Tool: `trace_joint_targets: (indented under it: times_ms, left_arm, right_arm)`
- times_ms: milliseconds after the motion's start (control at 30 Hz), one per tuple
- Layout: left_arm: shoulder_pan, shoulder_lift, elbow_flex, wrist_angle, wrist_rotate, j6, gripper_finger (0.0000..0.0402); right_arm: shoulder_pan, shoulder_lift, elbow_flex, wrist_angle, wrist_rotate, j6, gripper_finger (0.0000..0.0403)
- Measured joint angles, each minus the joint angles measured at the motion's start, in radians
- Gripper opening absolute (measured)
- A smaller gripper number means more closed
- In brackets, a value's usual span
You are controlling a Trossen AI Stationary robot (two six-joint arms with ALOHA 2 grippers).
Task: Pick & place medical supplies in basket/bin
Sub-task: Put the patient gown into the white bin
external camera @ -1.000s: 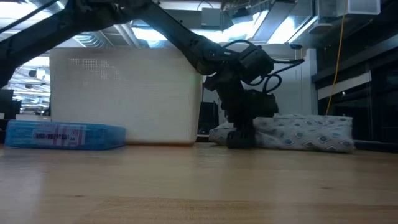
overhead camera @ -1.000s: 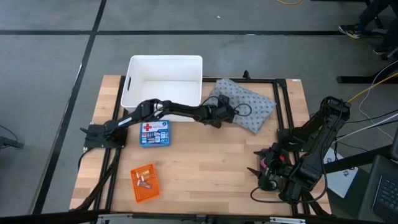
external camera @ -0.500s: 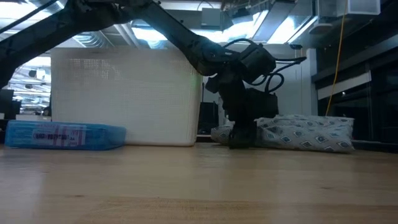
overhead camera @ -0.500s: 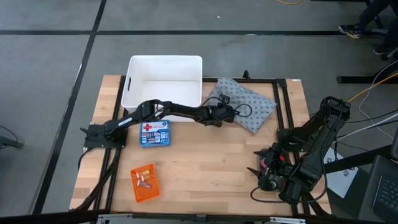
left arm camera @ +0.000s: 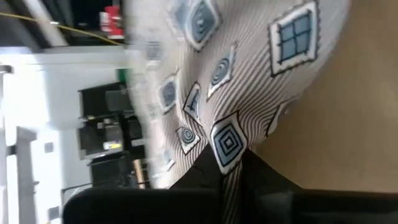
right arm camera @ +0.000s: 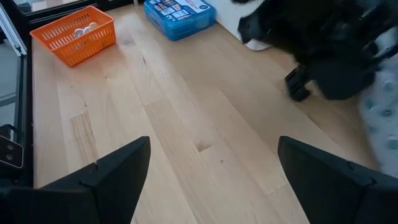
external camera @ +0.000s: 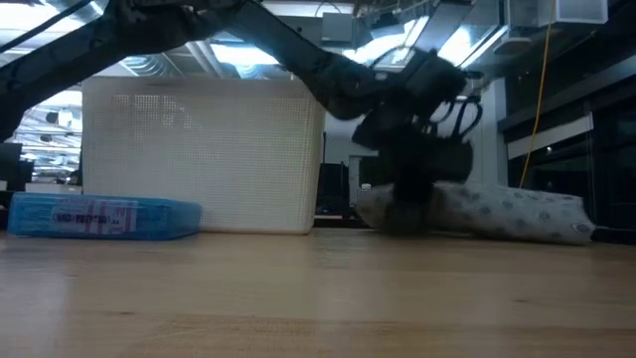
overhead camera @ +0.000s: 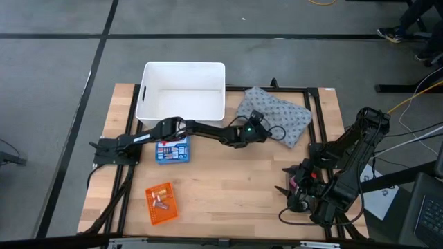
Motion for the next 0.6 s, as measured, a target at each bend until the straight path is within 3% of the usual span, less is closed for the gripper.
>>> trace_joint_targets:
  times_ms: [333,600]
  left_arm:
    - [0.0,-0.005,0.179,0.012,-0.088,0.149,0.0002]
    - [0.011,-0.008,0.212,0.008,-0.14,0.228,0.0002]
  right_arm:
    - [0.0,0.0,0.0,0.0,-0.008,0.0,0.0352]
    - [0.0,0.0,0.0,0.001,-0.008,0.0,0.0352]
